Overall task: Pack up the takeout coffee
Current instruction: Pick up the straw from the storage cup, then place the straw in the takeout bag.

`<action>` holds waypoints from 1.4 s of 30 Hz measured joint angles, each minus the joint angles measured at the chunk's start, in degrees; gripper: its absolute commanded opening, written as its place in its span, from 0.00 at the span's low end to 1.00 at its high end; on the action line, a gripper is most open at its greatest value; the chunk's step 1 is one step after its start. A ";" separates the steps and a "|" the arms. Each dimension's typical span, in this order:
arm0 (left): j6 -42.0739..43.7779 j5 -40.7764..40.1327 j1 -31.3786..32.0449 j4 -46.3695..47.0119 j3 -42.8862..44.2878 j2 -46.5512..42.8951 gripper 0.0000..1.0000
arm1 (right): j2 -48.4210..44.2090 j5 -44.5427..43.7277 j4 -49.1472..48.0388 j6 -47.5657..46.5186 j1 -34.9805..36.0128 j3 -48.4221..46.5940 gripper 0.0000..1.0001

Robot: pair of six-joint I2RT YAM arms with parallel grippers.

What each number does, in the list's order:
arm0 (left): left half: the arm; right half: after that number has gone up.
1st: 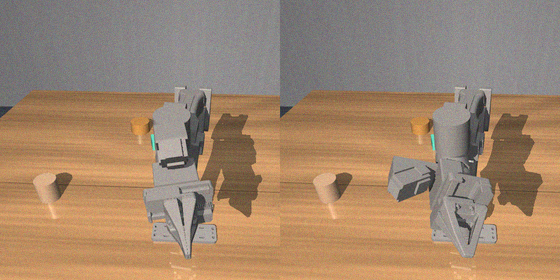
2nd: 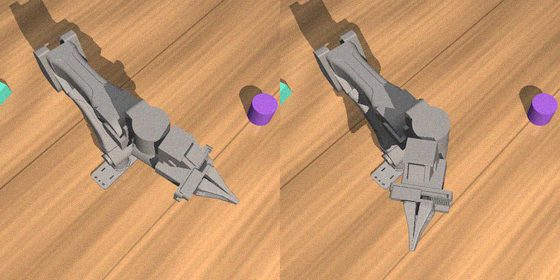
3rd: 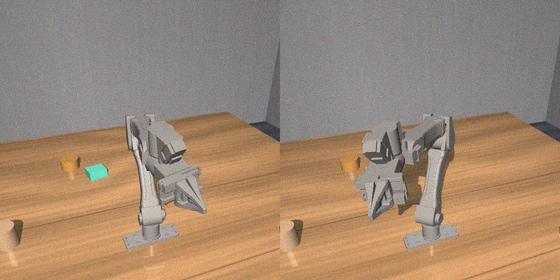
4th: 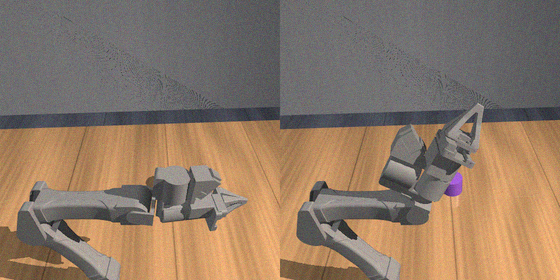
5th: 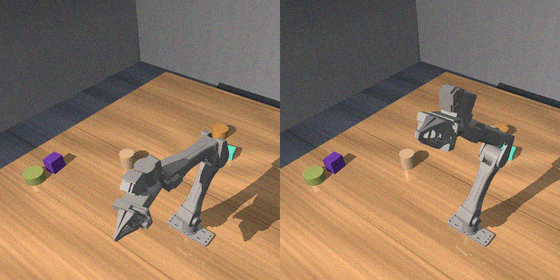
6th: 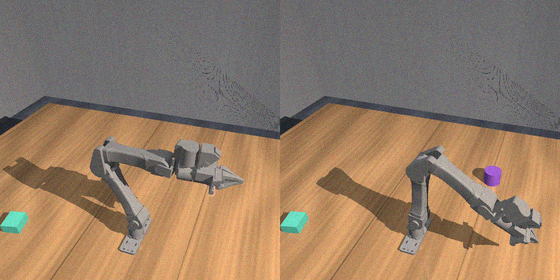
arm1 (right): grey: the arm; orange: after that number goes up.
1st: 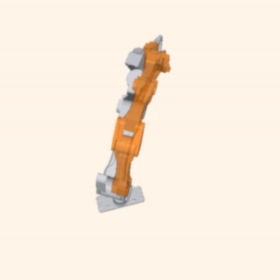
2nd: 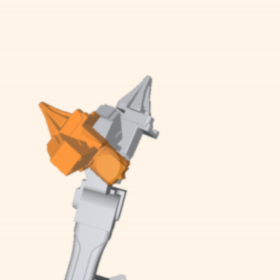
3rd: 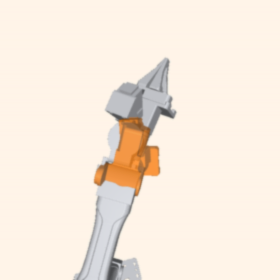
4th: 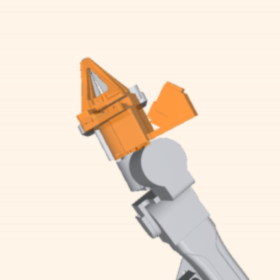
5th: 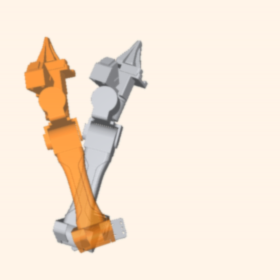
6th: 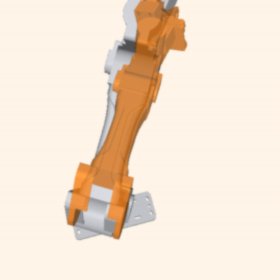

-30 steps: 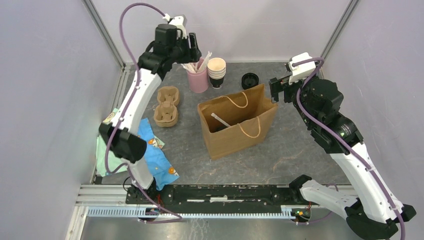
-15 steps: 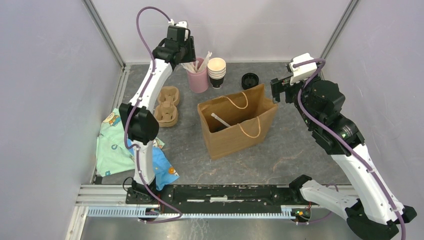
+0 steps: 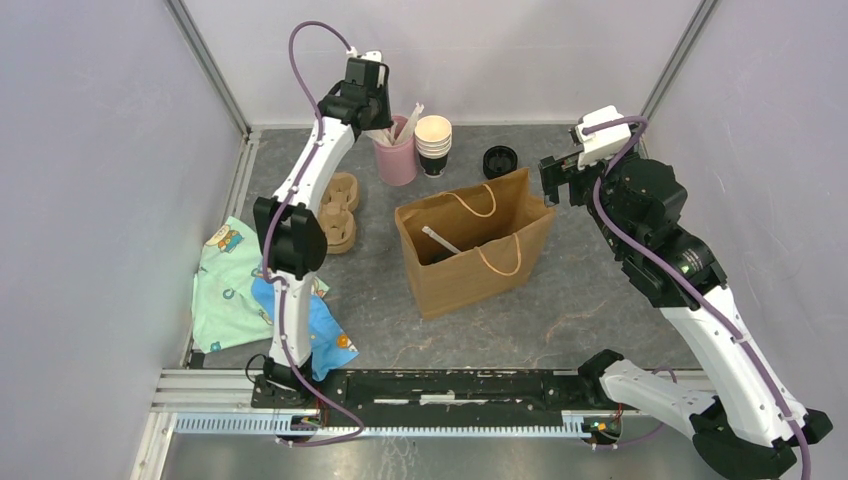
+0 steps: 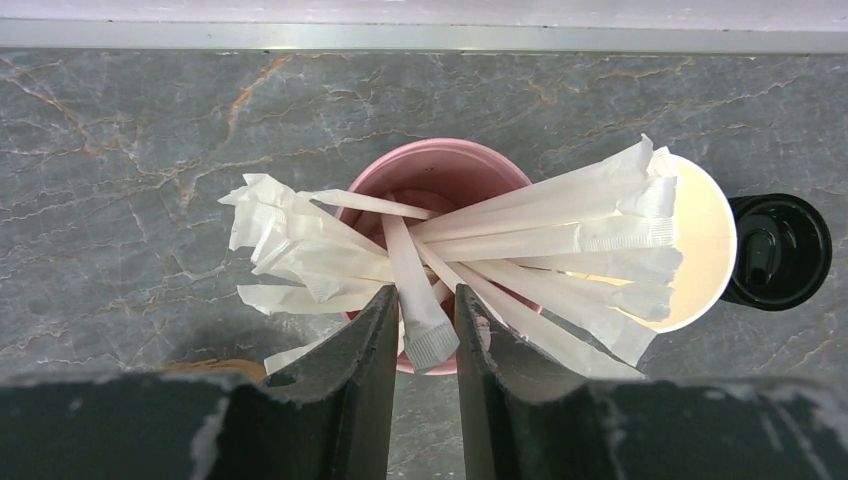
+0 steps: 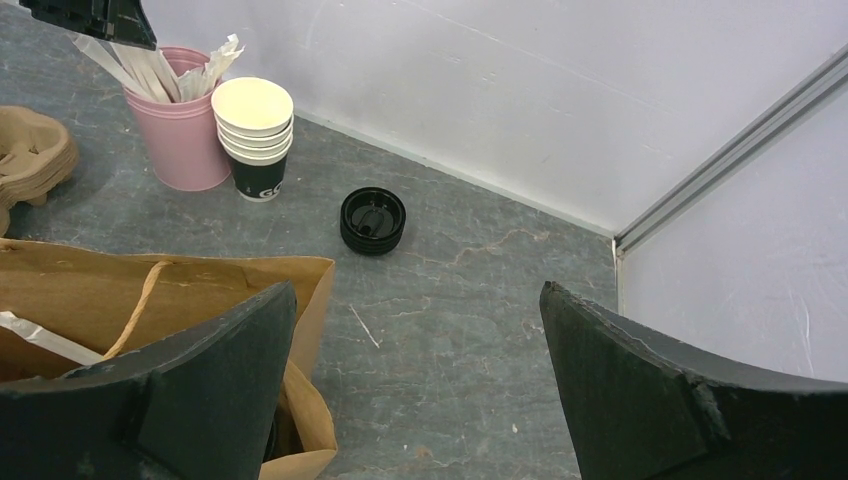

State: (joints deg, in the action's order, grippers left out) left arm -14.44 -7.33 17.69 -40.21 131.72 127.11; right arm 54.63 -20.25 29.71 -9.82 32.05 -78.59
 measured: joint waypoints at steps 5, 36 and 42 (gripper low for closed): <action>0.85 -0.20 0.00 -0.28 0.90 0.81 0.17 | 0.00 0.00 -0.02 -0.11 0.00 0.00 0.98; 2.25 15.32 0.00 -4.02 -4.66 -39.28 0.02 | 1.53 5.75 -0.55 2.54 0.00 -0.13 0.98; 5.25 31.80 0.00 -2.60 -16.41 -52.24 0.02 | 1.55 6.03 -0.55 2.86 0.00 -0.13 0.98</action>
State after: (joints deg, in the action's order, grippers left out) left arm -9.19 24.47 17.69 -42.81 115.31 74.87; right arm 56.18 -14.22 29.17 -6.96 32.05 -78.72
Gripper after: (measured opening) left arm 0.040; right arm 0.982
